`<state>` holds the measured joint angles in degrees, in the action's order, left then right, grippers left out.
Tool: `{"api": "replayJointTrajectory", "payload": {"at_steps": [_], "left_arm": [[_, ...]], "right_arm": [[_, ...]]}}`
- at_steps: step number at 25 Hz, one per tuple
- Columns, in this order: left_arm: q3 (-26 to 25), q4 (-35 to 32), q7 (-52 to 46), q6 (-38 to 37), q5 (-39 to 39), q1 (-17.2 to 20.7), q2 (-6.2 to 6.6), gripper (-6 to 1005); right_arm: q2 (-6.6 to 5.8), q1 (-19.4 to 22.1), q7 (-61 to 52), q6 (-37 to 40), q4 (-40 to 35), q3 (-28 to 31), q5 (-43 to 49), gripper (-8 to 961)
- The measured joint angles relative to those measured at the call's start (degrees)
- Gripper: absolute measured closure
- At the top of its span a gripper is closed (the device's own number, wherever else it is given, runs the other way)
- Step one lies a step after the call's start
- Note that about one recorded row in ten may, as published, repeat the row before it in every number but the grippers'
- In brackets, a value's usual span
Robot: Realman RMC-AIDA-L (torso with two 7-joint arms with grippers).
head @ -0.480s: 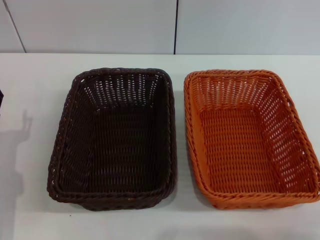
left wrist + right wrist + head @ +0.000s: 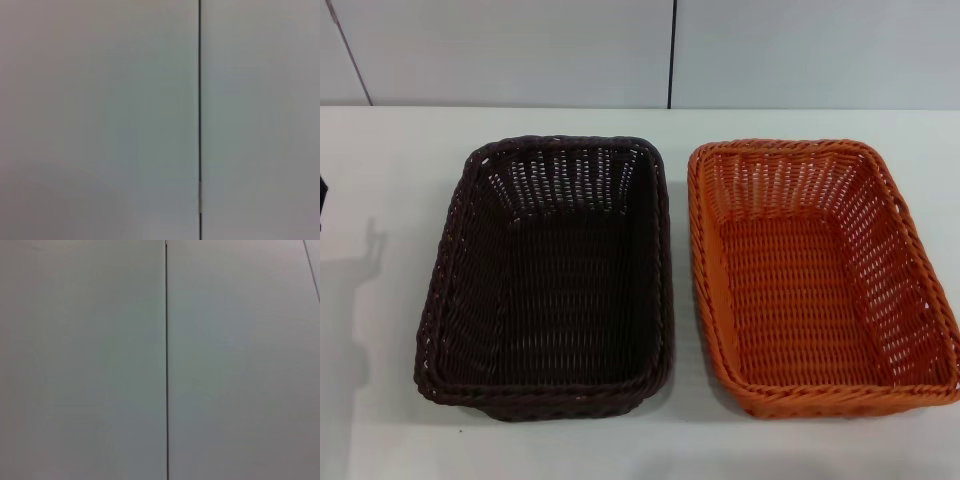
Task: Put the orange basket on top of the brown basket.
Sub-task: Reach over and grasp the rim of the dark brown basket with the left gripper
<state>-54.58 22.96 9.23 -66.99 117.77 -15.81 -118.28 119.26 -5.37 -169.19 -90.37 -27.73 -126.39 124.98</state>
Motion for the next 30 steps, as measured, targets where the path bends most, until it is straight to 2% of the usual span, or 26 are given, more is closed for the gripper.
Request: {"api": "replayJointTrajectory", "payload": {"at_steps": [2,3,4,5,7,8,10,11,12,13,14,15,16,20,21,22,23,30], "left_arm": [[0.1,0.7,0.1,0.7,0.0,-0.1,0.27,211],[-0.7,5.2,1.0,6.1,0.9,-0.3,2.47,212],[-1.2,6.5,1.1,7.9,1.4,-0.3,3.08,213],[-2.5,9.3,1.3,11.2,2.3,-0.3,4.59,214],[-4.8,14.1,1.3,17.3,4.4,0.0,6.81,216],[-8.0,19.5,1.3,24.2,7.5,0.7,8.82,217],[-13.0,26.9,1.3,34.7,12.7,2.0,10.72,219],[-15.0,29.7,1.4,38.6,14.6,2.5,11.05,220],[-18.9,34.9,1.4,46.0,17.9,3.5,11.42,221],[-25.8,44.5,1.5,61.2,24.1,4.9,10.60,222],[-25.8,44.5,1.5,61.2,24.1,4.9,10.60,223],[-28.8,48.5,1.9,68.7,26.5,5.4,9.63,224],[-31.6,52.2,3.0,75.4,28.3,5.8,8.30,225],[-42.7,64.3,12.2,101.3,30.9,5.3,1.35,229],[-44.1,65.6,13.2,104.6,30.9,4.9,0.72,230],[-45.9,68.0,14.0,111.7,30.9,4.0,0.15,231],[-46.5,71.1,12.4,119.8,31.2,2.9,0.23,232],[-43.3,74.1,7.8,127.8,33.8,2.2,0.17,239]], "right_arm": [[-0.02,-0.3,0.0,0.2,-0.1,-0.1,0.0,130],[-0.12,-0.4,0.0,0.4,-0.1,-0.2,0.0,130],[-0.12,-0.4,0.0,0.4,-0.1,-0.2,0.0,130],[-0.15,-0.5,0.0,0.4,-0.1,-0.2,0.0,130],[-0.17,-0.6,0.0,0.7,-0.1,-0.2,0.0,130],[-0.19,-0.8,0.0,1.3,-0.1,-0.1,0.0,130],[-0.21,-0.9,0.0,1.6,-0.1,-0.1,0.0,130],[-0.23,-0.9,0.0,1.7,-0.1,0.0,0.0,130],[-0.24,-0.9,0.0,2.0,-0.1,0.1,0.0,130],[-0.24,-1.0,0.0,2.3,-0.1,0.2,0.0,130],[-0.24,-1.0,0.0,2.5,-0.1,0.3,0.0,130],[-0.24,-1.1,0.0,2.9,-0.1,0.3,0.0,130],[-0.23,-1.2,0.0,3.3,-0.1,0.3,0.0,130],[-0.32,-2.1,0.0,4.8,0.0,0.3,-1.0,129],[-0.33,-2.4,0.0,5.0,0.0,0.2,-1.2,129],[-0.35,-2.6,0.0,5.3,0.1,0.2,-1.4,129],[-0.38,-2.7,0.0,5.6,0.2,0.2,-1.4,129],[-0.39,-2.8,0.0,6.5,0.3,0.1,-1.5,129]]}}
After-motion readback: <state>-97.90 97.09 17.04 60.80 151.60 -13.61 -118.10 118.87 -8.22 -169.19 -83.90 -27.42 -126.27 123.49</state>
